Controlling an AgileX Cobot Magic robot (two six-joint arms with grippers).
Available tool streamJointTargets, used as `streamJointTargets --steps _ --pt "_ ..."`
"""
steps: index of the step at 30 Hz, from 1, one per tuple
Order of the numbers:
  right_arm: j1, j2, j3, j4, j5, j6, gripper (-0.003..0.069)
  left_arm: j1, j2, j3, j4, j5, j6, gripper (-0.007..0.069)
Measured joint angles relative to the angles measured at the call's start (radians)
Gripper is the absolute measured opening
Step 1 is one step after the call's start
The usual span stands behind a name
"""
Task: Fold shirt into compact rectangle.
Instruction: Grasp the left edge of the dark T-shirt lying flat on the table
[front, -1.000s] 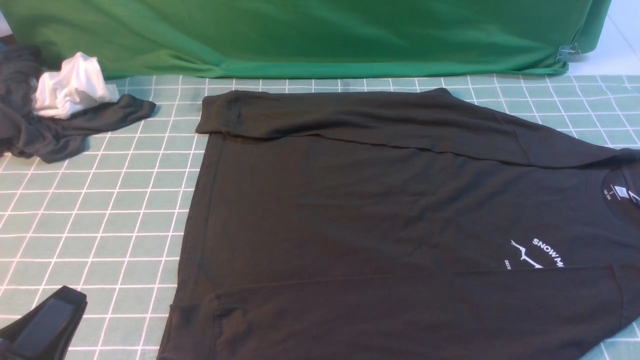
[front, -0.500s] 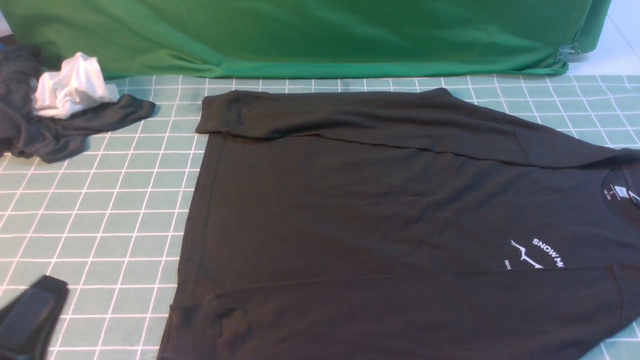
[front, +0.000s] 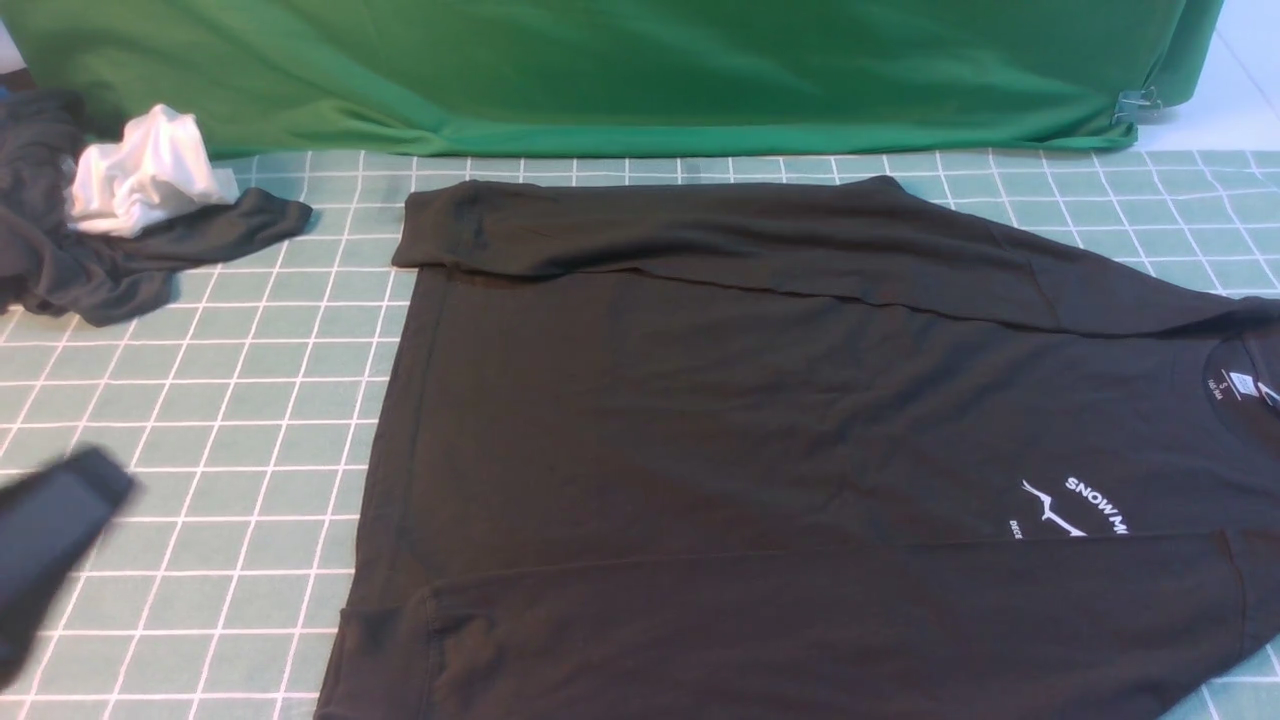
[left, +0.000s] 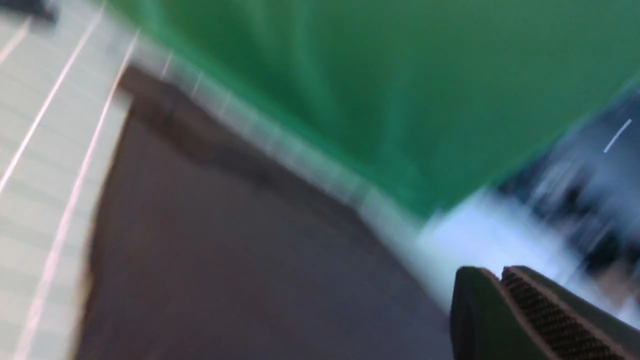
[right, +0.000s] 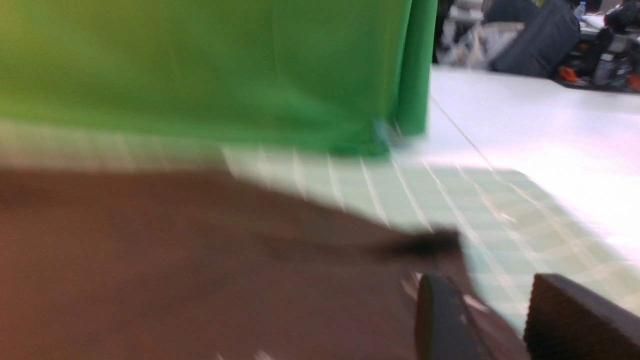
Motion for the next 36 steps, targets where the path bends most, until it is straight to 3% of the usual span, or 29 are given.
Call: streamJointTargets --steps 1,3,5,11,13,14,18,22,27,31,33,36 --pt "0.000 0.000 0.000 0.010 -0.010 0.018 0.0240 0.000 0.015 -0.008 0.012 0.016 0.002 0.0015" --pt "0.000 0.000 0.000 0.113 -0.121 0.258 0.0240 0.000 0.215 -0.080 0.064 0.180 0.044 0.0017" --pt "0.000 0.000 0.000 0.145 -0.186 0.371 0.0240 0.000 0.366 -0.099 0.075 0.241 0.088 0.0020" --pt "0.000 0.000 0.000 0.166 -0.299 0.528 0.0228 0.000 0.704 -0.105 0.062 0.276 0.231 0.0041" --pt "0.001 0.000 0.000 0.161 -0.325 0.551 0.0202 0.000 0.759 -0.105 0.062 0.275 0.245 0.0044" --pt "0.017 -0.001 -0.030 0.117 -0.310 0.569 0.0125 0.000 0.813 -0.105 0.068 0.262 0.254 0.0049" --pt "0.069 0.040 -0.242 -0.017 -0.170 0.520 0.0038 0.000 0.877 -0.105 0.097 0.213 0.254 0.0064" --pt "0.133 0.195 -0.554 -0.081 0.173 0.287 0.0025 -0.001 0.927 -0.105 0.113 0.172 0.225 0.0107" --pt "0.179 0.433 -0.795 -0.091 0.576 0.130 0.0024 -0.069 0.956 -0.109 0.178 0.120 0.147 0.0192" --pt "0.186 0.543 -0.829 -0.091 0.659 0.069 0.0026 -0.155 0.986 -0.132 0.269 0.083 0.060 0.0237" --pt "0.188 0.625 -0.830 -0.090 0.671 0.031 0.0030 -0.228 1.022 -0.166 0.380 0.072 -0.025 0.0256" --pt "0.189 0.699 -0.834 -0.090 0.668 0.012 0.0042 -0.260 1.052 -0.196 0.486 0.068 -0.123 0.0260"
